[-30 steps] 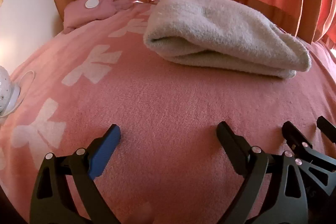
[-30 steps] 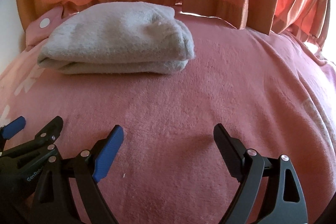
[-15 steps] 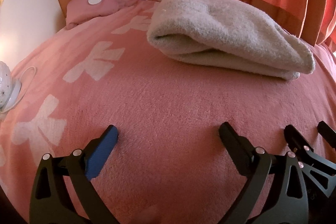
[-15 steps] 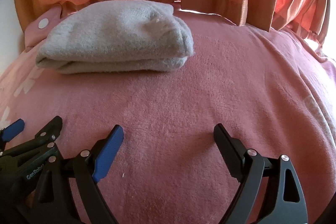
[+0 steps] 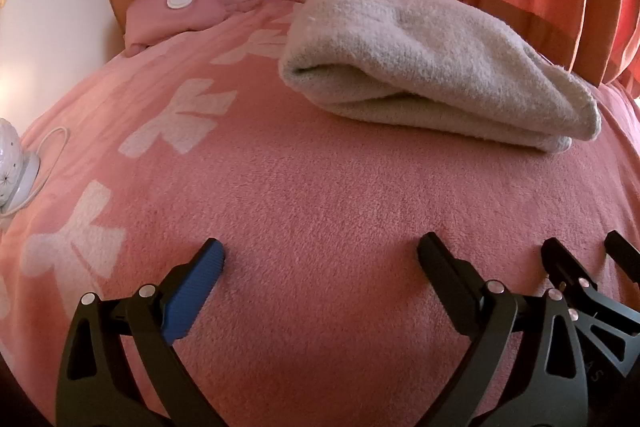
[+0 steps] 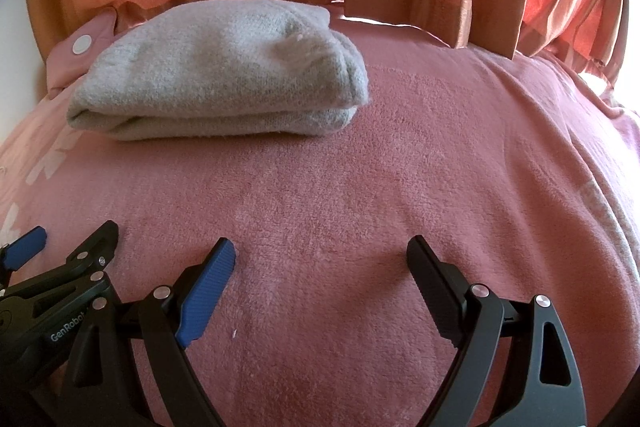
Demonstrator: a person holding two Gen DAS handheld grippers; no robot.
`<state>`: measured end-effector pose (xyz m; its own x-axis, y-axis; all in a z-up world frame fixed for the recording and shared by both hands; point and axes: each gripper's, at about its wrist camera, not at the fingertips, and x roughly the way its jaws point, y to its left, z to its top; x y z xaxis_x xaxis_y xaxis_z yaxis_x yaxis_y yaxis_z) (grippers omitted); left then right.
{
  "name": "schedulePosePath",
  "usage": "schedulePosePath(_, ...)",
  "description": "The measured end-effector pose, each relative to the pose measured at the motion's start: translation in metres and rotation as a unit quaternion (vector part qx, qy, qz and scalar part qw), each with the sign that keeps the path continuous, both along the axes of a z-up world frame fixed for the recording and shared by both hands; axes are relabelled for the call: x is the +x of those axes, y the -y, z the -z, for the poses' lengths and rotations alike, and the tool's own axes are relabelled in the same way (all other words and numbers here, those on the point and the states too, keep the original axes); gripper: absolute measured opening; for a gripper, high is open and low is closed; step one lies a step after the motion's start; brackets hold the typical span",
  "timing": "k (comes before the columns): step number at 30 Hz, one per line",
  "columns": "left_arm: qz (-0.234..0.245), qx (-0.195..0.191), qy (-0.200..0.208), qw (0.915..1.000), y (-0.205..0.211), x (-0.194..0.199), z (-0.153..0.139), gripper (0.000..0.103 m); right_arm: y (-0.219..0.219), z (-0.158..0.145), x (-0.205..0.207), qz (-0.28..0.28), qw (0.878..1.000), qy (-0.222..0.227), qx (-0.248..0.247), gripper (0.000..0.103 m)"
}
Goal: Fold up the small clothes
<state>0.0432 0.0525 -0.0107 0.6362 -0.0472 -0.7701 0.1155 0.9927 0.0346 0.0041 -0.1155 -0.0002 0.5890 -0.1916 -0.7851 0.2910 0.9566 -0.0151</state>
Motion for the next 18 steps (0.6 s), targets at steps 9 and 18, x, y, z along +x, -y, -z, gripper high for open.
schedulePosePath(9, -0.001, 0.0, 0.0, 1.0, 0.0009, -0.0004, -0.0001, 0.095, 0.002, 0.0002, 0.0004, -0.002, 1.0, 0.0, 0.0, 0.086)
schedulePosePath(18, -0.001, 0.001, 0.001, 1.0, 0.0004, -0.0001, 0.0003, 0.095, 0.0045, 0.0024, -0.0009, -0.001, 1.0, -0.001, 0.0, 0.086)
